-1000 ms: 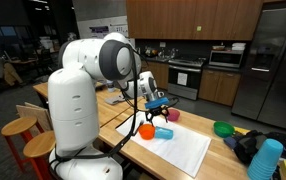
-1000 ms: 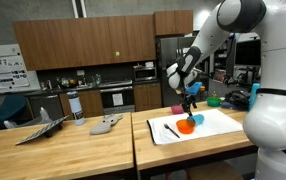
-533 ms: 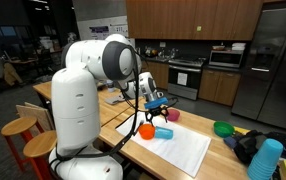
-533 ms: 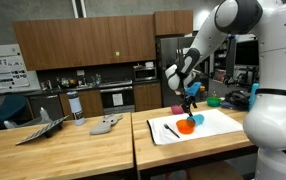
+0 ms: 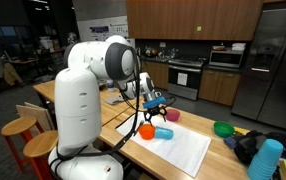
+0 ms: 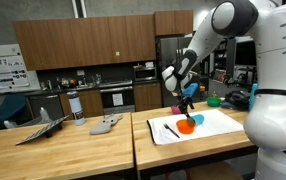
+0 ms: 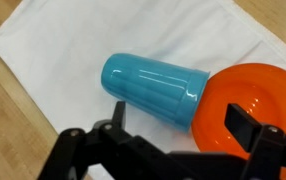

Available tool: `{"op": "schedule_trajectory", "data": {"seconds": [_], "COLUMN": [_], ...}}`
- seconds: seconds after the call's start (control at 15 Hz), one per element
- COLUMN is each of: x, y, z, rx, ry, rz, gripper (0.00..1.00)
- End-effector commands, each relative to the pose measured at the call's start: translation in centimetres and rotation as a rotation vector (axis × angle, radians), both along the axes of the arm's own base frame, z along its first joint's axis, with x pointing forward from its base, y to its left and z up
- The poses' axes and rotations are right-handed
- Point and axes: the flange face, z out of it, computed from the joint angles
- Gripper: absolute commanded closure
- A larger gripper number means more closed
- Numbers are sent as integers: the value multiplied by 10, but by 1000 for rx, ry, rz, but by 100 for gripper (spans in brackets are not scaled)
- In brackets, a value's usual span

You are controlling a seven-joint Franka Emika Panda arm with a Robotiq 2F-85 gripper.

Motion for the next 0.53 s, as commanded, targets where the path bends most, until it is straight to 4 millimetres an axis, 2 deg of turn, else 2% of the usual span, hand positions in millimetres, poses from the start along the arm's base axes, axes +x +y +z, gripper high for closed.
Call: {"op": "schedule_trajectory", "data": {"seconds": [0.0, 0.47], "x": [5, 6], "y": [2, 1], "z": [1, -11], "rx": [-56, -89], "ry": [-2, 29], "rz": [-1, -2], "gripper": [0, 0]}}
